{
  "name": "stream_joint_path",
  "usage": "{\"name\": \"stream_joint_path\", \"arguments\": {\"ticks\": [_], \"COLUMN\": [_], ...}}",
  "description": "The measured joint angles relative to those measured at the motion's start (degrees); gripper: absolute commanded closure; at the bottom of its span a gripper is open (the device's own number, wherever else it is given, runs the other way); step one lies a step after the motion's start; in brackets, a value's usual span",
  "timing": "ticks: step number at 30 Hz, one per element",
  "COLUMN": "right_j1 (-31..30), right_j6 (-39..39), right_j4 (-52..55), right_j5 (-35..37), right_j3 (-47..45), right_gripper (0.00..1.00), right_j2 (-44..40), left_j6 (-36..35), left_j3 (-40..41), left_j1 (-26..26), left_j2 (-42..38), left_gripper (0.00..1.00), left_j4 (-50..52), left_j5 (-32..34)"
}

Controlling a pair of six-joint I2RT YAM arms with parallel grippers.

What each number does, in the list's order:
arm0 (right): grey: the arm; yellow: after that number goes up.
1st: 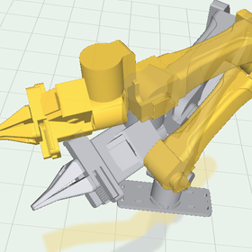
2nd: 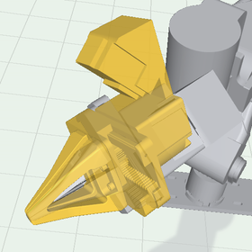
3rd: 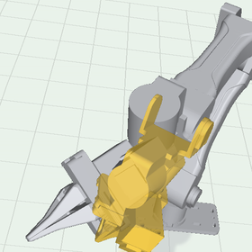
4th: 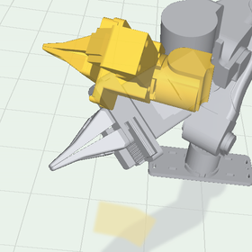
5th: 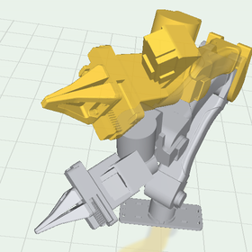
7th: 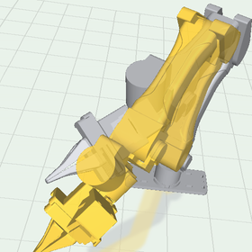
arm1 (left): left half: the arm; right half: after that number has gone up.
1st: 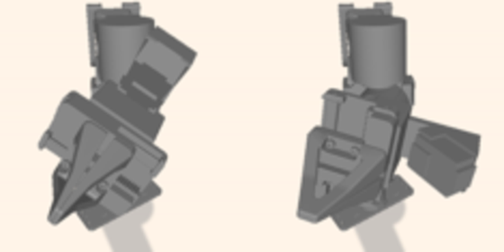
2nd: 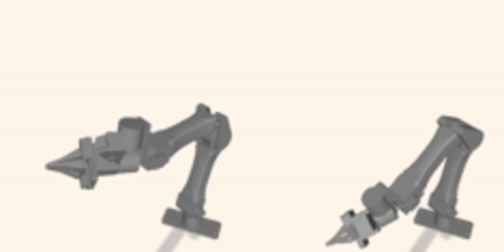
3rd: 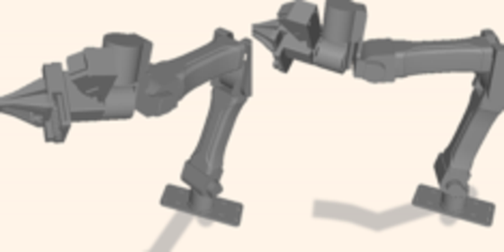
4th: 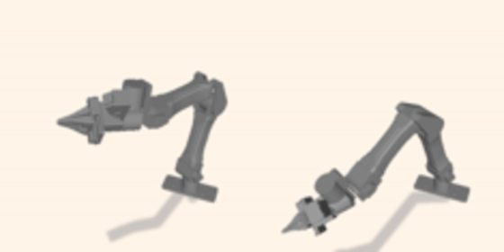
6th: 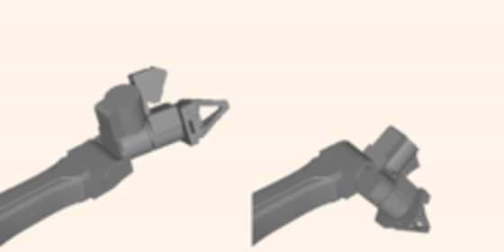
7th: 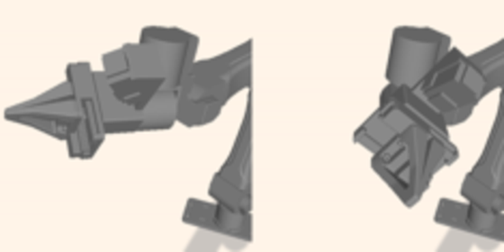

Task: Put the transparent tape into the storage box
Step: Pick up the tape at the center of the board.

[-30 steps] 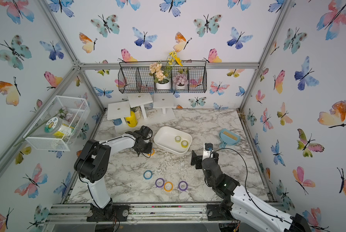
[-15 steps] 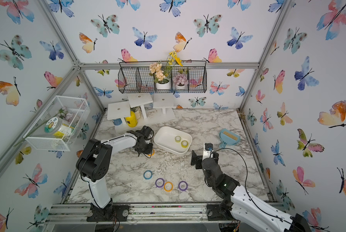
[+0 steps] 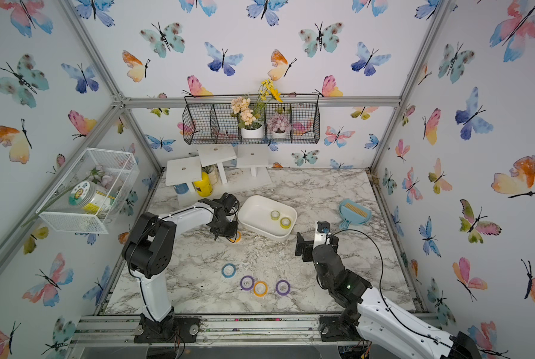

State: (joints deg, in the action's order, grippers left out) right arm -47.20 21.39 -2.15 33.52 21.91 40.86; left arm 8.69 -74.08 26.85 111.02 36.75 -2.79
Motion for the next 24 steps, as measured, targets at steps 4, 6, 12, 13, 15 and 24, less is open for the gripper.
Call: {"name": "stream_joint_path", "arguments": {"ticks": [4,6,12,13,15,24], "right_j1": [0.0,0.0,0.0,0.0,0.0,0.0], "right_j6": [0.0,0.0,0.0,0.0,0.0,0.0], "right_j4": [0.0,0.0,0.0,0.0,0.0,0.0], "right_j5": [0.1,0.2,0.2,0.2,0.2,0.4], "right_j3": [0.0,0.0,0.0,0.0,0.0,0.0], "right_gripper": [0.01,0.01,0.01,0.01,0.01,0.01], "right_j2": [0.0,0.1,0.2,0.2,0.2,0.3], "left_j6": [0.0,0.0,0.1,0.1,0.0,-0.1], "left_j3": [-0.1,-0.1,-2.1,-2.7,-4.0,-10.9], "left_j1": [0.0,0.0,0.0,0.0,0.0,0.0], "left_j2": [-0.3,-0.8,-3.6,-4.0,-4.7,-6.3], "left_gripper": [0.79,0.79,0.79,0.79,0.79,0.79], "left_j4": [1.2,2.1,5.0,5.2,5.9,9.0], "left_j5": [0.0,0.0,0.1,0.1,0.1,0.1]}}
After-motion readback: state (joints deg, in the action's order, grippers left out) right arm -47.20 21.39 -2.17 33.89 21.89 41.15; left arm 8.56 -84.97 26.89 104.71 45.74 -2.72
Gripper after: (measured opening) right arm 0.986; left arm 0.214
